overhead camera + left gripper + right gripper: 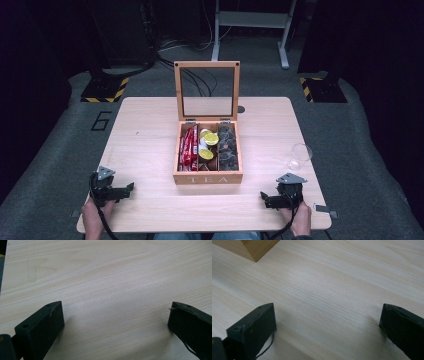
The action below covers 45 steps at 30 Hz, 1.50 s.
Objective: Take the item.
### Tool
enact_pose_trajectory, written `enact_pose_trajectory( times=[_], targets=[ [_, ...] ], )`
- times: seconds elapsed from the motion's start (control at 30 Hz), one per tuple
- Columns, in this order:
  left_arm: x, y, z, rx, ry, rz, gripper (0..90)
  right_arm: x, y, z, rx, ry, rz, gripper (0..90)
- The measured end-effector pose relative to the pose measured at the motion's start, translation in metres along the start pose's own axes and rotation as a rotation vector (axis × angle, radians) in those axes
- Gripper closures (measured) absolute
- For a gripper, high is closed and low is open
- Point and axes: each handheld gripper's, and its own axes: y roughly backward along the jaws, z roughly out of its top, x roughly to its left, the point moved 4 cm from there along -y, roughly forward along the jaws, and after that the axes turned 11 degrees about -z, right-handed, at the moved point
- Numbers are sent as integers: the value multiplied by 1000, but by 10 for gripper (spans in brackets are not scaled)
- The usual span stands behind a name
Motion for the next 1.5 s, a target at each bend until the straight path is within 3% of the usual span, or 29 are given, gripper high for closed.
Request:
enact_pose_trajectory(
  times=[0.73, 0.87, 0.97, 1.33, 1.5],
  targets=[
    [0, 0, 0, 1, -1, 0, 3, 1, 0, 1, 2, -8, -12, 0],
    [0, 0, 0, 0, -1, 0, 3, 1, 0, 2, 11, 6, 2, 0],
    [0, 0, 0, 6, -2, -1, 4, 1, 4, 4, 2, -15, 14, 0],
    [0, 0, 0, 2, -3, 0, 4, 3, 29, 36, -37, -25, 55, 0],
    [0, 0, 0, 2, -3, 0, 4, 8, 40, 56, -58, 7, 87, 0]
  ],
)
